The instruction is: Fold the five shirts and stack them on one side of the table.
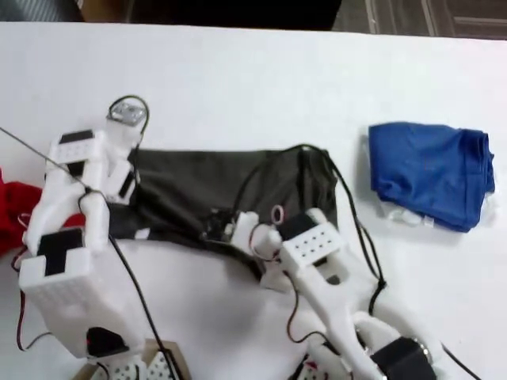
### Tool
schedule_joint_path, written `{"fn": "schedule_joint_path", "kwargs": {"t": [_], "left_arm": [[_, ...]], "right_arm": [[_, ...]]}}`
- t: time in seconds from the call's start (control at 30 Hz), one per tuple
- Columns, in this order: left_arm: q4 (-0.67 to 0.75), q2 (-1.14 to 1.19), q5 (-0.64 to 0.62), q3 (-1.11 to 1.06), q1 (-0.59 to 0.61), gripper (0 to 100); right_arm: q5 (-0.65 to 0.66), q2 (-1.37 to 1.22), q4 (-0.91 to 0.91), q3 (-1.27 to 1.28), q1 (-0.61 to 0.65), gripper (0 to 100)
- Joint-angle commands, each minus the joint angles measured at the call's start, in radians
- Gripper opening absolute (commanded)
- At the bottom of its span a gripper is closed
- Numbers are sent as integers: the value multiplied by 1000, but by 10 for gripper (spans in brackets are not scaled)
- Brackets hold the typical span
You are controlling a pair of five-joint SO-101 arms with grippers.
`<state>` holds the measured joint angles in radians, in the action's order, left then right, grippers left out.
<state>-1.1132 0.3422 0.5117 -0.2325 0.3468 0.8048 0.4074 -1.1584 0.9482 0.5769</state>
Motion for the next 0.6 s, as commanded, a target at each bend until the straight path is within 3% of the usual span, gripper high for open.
{"fn": "schedule_joint_path", "kwargs": {"t": [0.0,0.1,0.27,0.57], "left_arm": [[23,11,-8,4,3,180],[23,11,-8,4,3,180],[23,11,-8,4,3,180],[23,11,-6,4,3,180]], "right_arm": [[8,87,-15,-31,-7,28],[-6,124,-21,-29,-15,64],[-34,137,-88,-29,-19,220],[-34,128,-62,-11,-13,197]]}}
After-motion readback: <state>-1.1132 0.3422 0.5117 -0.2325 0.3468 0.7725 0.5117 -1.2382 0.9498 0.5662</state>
